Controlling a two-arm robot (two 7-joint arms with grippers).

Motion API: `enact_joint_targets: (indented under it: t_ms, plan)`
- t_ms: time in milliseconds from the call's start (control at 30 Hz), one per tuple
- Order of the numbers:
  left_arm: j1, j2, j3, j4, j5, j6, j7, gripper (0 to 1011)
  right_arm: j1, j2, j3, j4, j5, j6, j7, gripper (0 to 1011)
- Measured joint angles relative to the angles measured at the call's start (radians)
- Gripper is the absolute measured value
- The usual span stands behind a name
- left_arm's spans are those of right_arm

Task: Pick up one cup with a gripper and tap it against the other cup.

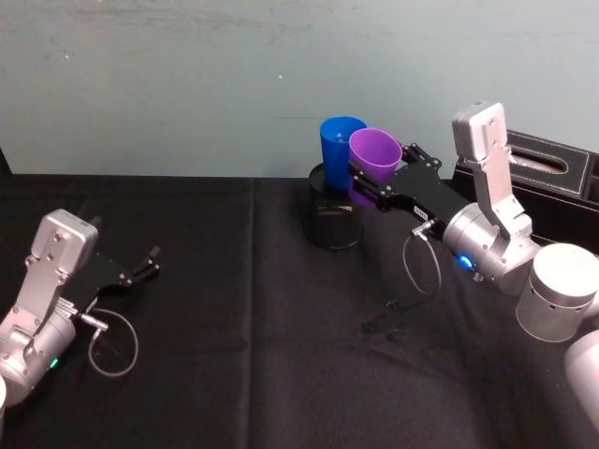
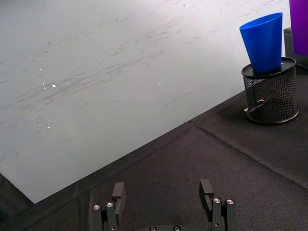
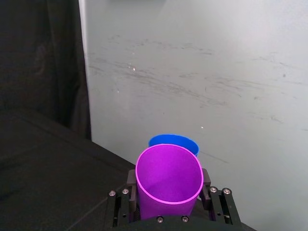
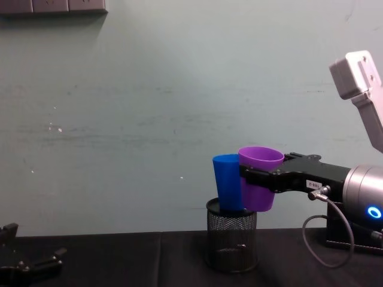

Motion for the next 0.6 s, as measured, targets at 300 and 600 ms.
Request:
enact_joint_targets:
  t_ms: [300, 600]
  plan:
    - [0.000, 0.000, 0.000, 0.000, 0.000, 0.000, 0.000, 1011, 0.019, -0.006, -0.006, 0.027, -0.001, -0.012, 0.003, 746]
    - [0.000, 0.000, 0.000, 0.000, 0.000, 0.000, 0.000, 1011, 0.040, -0.014, -0.015, 0.058, -0.011, -0.024, 0.006, 746]
